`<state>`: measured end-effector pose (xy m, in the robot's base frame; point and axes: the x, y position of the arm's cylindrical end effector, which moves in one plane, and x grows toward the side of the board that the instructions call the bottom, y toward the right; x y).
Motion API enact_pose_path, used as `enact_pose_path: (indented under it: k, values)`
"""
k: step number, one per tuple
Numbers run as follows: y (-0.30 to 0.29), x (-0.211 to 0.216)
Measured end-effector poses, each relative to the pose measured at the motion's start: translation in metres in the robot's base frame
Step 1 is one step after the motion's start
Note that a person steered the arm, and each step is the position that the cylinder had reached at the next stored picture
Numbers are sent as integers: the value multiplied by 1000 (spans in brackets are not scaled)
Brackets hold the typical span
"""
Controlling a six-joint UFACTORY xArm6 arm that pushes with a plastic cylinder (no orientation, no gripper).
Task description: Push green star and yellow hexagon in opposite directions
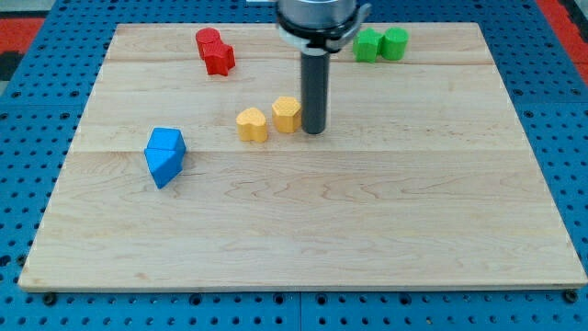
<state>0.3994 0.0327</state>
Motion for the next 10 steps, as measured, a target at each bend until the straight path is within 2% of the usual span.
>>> enact_pose_path:
  k: [1,4,5,6,7,10]
  values:
    - [9,-33]
    - [10,-38]
    - [81,-46]
    - [126,-56]
    - [143,-64]
    - [141,-79]
